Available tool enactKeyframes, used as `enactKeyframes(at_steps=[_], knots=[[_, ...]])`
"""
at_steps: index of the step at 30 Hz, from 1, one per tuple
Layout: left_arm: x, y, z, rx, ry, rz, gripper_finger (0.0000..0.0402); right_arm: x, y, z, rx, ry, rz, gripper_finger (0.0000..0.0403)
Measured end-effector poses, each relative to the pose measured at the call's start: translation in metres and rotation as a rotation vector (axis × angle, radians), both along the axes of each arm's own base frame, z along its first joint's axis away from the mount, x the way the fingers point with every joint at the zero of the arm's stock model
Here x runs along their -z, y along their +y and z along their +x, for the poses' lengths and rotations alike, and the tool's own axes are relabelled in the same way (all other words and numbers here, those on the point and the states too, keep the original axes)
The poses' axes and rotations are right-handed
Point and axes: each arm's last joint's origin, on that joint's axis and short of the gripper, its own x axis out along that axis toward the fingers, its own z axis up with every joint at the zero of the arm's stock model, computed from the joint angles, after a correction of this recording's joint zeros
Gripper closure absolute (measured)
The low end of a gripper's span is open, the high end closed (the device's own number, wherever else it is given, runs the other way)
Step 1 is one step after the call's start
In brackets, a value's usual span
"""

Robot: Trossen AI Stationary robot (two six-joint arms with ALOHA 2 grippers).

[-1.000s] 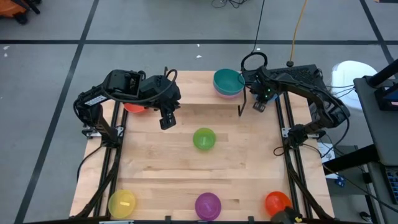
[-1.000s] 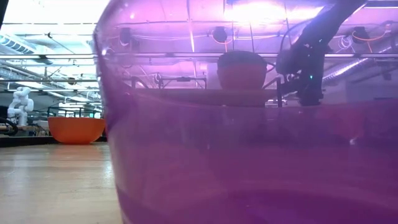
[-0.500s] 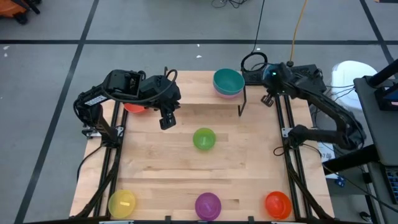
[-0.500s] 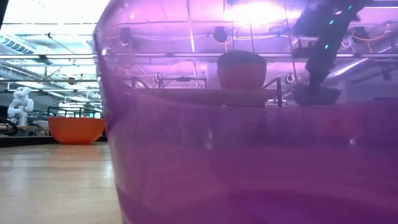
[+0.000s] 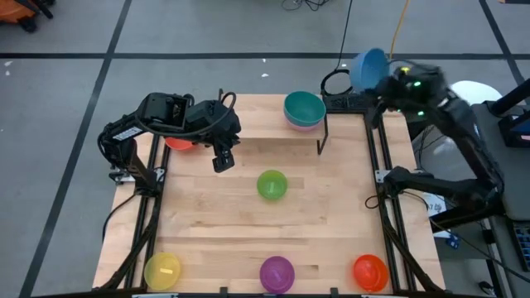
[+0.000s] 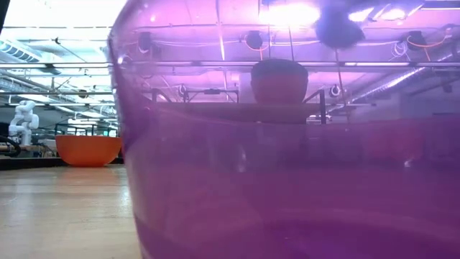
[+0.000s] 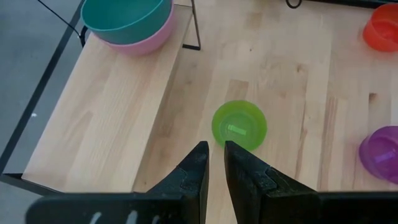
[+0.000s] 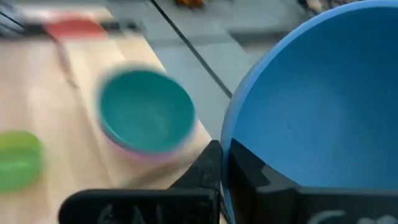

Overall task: Place and stack bowls onto a shelf
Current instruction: Stack the blue bowl on top of the dark green bowl on the shelf

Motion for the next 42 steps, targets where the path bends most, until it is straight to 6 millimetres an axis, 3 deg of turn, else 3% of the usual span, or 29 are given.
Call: enactKeyframes(at_steps=[5, 10, 16, 23, 42], knots=[[0.0, 0.0, 0.0, -0.011, -0.003, -0.008, 0.0344, -0.033, 0.008, 0.008, -0.151, -0.036, -0.017, 0.0403], [0.0, 0.0, 0.0, -0.013, -0.004, -0.01, 0.0344, -0.038, -0.001, 0.033, -0.235, 0.01, 0.033, 0.0403], [0.0, 0.0, 0.0, -0.018, -0.005, -0.014, 0.0344, -0.021, -0.012, 0.077, -0.376, 0.149, 0.088, 0.0403], [0.0, 0.0, 0.0, -0.02, -0.005, -0.015, 0.0344, 0.001, -0.019, 0.11, -0.462, 0.273, 0.143, 0.0403], [0.0, 0.0, 0.0, -0.017, -0.005, -0.016, 0.0344, 0.05, -0.04, 0.153, -0.511, 0.49, 0.329, 0.0403]])
